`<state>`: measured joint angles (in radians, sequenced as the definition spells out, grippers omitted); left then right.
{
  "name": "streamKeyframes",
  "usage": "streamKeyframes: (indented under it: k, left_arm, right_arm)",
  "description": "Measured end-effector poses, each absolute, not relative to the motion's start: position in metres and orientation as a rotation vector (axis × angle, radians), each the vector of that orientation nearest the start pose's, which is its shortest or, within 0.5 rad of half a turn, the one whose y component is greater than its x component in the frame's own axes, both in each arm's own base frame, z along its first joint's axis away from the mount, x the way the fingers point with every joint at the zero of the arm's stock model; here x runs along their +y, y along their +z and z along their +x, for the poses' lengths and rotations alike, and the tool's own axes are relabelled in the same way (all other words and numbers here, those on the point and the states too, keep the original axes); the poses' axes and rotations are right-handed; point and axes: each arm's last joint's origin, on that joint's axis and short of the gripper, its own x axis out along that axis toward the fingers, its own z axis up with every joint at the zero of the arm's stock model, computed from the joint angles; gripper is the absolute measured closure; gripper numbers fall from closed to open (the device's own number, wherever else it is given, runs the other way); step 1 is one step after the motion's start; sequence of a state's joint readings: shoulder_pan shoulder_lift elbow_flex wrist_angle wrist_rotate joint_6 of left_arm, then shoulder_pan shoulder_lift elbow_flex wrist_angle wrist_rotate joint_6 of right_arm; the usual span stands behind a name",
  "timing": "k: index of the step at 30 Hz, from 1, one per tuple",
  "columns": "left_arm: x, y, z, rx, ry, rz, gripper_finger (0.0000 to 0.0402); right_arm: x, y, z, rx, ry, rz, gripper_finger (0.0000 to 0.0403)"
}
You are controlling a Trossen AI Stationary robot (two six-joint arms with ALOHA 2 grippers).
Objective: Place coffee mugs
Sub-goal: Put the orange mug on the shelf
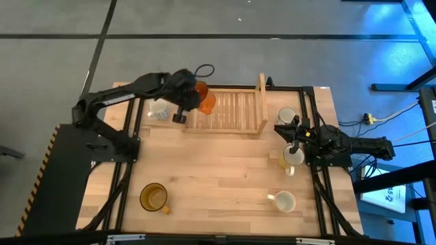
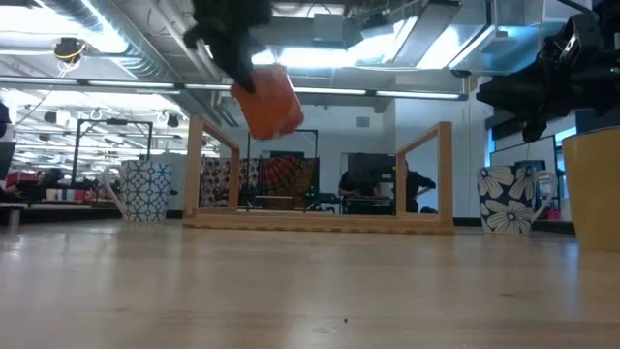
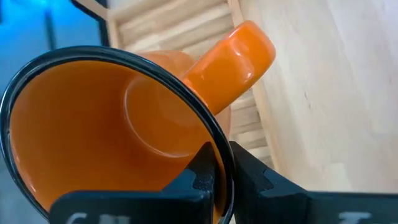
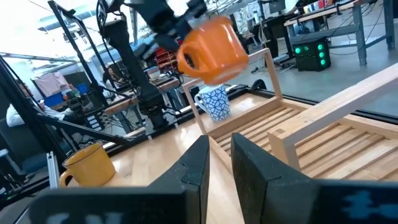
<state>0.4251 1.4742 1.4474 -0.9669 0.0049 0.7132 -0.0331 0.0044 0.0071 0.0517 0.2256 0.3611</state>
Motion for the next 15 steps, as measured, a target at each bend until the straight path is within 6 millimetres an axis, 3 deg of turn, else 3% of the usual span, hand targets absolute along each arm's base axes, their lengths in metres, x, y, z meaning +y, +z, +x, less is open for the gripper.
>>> streamKeyframes:
  k: [8, 11, 15]
  left_arm:
    - [0.172, 0.299, 0.287, 1.235, -0.021, 0.516, 0.0383]
    - [0.185, 0.279, 0.294, 1.327, -0.044, 0.588, 0.0383]
    - [0.198, 0.256, 0.299, 1.397, -0.070, 0.561, 0.0383]
  right_arm:
    - [-0.010, 0.171, 0.096, -0.100, -0.247, 0.365, 0.0347]
    - [-0.010, 0.170, 0.096, -0.101, -0.248, 0.366, 0.0347]
    - [-0.010, 0.170, 0.096, -0.101, -0.248, 0.367, 0.0347]
